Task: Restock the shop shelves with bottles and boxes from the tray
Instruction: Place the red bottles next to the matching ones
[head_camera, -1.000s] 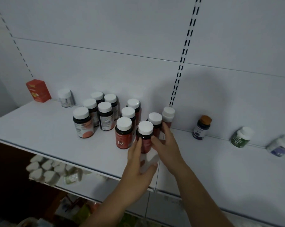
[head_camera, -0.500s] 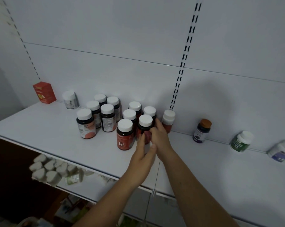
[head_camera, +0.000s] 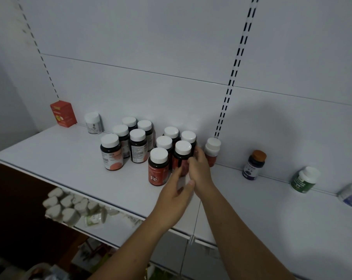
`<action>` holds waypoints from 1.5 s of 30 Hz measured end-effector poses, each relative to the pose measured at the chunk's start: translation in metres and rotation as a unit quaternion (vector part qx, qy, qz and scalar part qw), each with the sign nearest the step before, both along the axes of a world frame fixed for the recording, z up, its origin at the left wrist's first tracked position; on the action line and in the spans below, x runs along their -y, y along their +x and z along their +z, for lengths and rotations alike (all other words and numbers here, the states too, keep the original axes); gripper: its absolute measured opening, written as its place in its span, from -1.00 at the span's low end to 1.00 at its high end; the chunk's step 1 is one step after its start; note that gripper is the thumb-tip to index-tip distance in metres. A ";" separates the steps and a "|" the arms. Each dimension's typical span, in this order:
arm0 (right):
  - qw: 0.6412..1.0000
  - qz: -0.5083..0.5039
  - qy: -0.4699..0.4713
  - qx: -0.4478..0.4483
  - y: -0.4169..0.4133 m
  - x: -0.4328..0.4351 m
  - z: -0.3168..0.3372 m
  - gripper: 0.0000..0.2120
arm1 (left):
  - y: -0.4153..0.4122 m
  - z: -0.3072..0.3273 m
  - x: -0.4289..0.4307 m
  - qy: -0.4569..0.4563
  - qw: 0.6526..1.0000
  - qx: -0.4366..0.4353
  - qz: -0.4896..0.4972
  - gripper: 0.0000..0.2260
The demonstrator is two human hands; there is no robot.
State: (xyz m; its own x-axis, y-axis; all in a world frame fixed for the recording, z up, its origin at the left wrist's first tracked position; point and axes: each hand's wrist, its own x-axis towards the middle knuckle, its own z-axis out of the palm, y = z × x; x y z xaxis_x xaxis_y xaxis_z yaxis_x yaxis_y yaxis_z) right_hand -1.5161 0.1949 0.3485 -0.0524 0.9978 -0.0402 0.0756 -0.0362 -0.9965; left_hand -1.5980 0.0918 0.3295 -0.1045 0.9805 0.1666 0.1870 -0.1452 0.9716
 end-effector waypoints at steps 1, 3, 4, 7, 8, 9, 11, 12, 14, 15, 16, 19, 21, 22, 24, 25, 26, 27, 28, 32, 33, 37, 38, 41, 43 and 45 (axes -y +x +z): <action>1.000 0.002 0.000 0.006 0.000 0.005 0.003 -0.46 | -0.007 -0.002 0.005 0.021 0.999 -0.030 0.023 -0.61; 1.000 0.002 0.006 0.017 0.001 0.020 0.012 -0.60 | -0.025 -0.005 0.013 0.069 0.989 -0.070 0.114 -0.69; 1.000 -0.001 0.014 0.018 0.002 0.026 0.013 -0.67 | -0.036 -0.008 0.014 0.091 0.979 -0.076 0.163 -0.68; 0.998 -0.040 0.029 0.039 0.006 0.051 -0.001 -0.77 | -0.065 -0.020 0.007 0.094 0.960 -0.108 0.241 -0.51; 0.997 -0.048 0.029 0.050 0.006 0.059 -0.010 -0.78 | -0.072 -0.023 0.003 0.075 0.961 -0.115 0.239 -0.44; 0.997 -0.039 0.030 0.065 0.005 0.066 -0.018 -0.78 | -0.077 -0.025 -0.001 0.053 0.966 -0.118 0.225 -0.39; 0.995 0.016 0.030 0.092 -0.001 0.075 -0.030 -0.74 | -0.080 -0.025 -0.007 0.029 0.976 -0.115 0.182 -0.33; 0.994 0.045 0.024 0.098 -0.005 0.077 -0.031 -0.73 | -0.080 -0.024 -0.009 0.029 0.981 -0.109 0.160 -0.31; 0.990 0.089 0.019 0.106 -0.013 0.078 -0.027 -0.71 | -0.078 -0.020 -0.011 0.032 0.986 -0.096 0.130 -0.27; 0.989 0.099 0.022 0.108 -0.017 0.077 -0.025 -0.70 | -0.077 -0.019 -0.011 0.033 0.987 -0.094 0.128 -0.26; 0.989 0.101 0.024 0.107 -0.020 0.075 -0.024 -0.68 | -0.078 -0.018 -0.011 0.034 0.987 -0.091 0.131 -0.27; 0.989 0.104 0.022 0.104 -0.024 0.074 -0.023 -0.64 | -0.080 -0.018 -0.011 0.031 0.986 -0.081 0.140 -0.32; 0.988 0.107 0.021 0.106 -0.025 0.074 -0.024 -0.63 | -0.083 -0.019 -0.012 0.028 0.986 -0.081 0.143 -0.33; 0.989 0.106 0.020 0.104 -0.025 0.074 -0.024 -0.63 | -0.085 -0.019 -0.012 0.028 0.986 -0.083 0.144 -0.34; 0.989 0.107 0.023 0.104 -0.027 0.075 -0.022 -0.63 | -0.086 -0.019 -0.012 0.031 0.985 -0.088 0.143 -0.34; 0.989 0.107 0.026 0.104 -0.027 0.074 -0.022 -0.64 | -0.087 -0.019 -0.012 0.033 0.985 -0.091 0.142 -0.34; 0.989 0.105 0.028 0.103 -0.027 0.074 -0.021 -0.65 | -0.088 -0.020 -0.012 0.034 0.985 -0.094 0.139 -0.34; 0.989 0.103 0.031 0.103 -0.026 0.075 -0.021 -0.67 | -0.088 -0.020 -0.011 0.033 0.985 -0.098 0.138 -0.34; 0.989 0.100 0.032 0.104 -0.025 0.076 -0.021 -0.68 | -0.089 -0.019 -0.010 0.029 0.984 -0.105 0.141 -0.34; 0.986 0.086 0.068 0.130 -0.012 0.083 -0.016 -0.61 | -0.102 -0.011 0.003 0.032 0.976 -0.141 0.164 -0.41; 0.982 0.084 0.094 0.141 -0.008 0.085 -0.012 -0.61 | -0.108 -0.005 0.009 0.045 0.971 -0.162 0.168 -0.44; 0.948 0.104 0.217 0.206 0.003 0.091 0.017 -0.57 | -0.130 0.033 0.033 0.080 0.940 -0.284 0.171 -0.52; 0.938 0.120 0.233 0.228 0.004 0.093 0.026 -0.55 | -0.134 0.042 0.040 0.085 0.928 -0.318 0.173 -0.52; 0.910 0.179 0.259 0.271 0.003 0.101 0.046 -0.50 | -0.143 0.059 0.066 0.069 0.898 -0.390 0.189 -0.50; 0.887 0.220 0.283 0.291 -0.002 0.110 0.056 -0.50 | -0.148 0.062 0.088 0.040 0.880 -0.424 0.211 -0.48; 0.862 0.263 0.307 0.305 -0.011 0.121 0.060 -0.49 | -0.153 0.060 0.115 0.007 0.865 -0.444 0.234 -0.44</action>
State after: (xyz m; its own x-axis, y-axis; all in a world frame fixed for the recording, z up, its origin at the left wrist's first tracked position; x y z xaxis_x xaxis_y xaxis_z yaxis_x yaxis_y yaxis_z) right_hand -1.5273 0.0741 0.4084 -0.6607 0.6848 0.3075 0.4371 0.6840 -0.5841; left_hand -1.7510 -0.0228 0.3898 -0.3138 0.8629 0.3961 0.8999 0.1371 0.4140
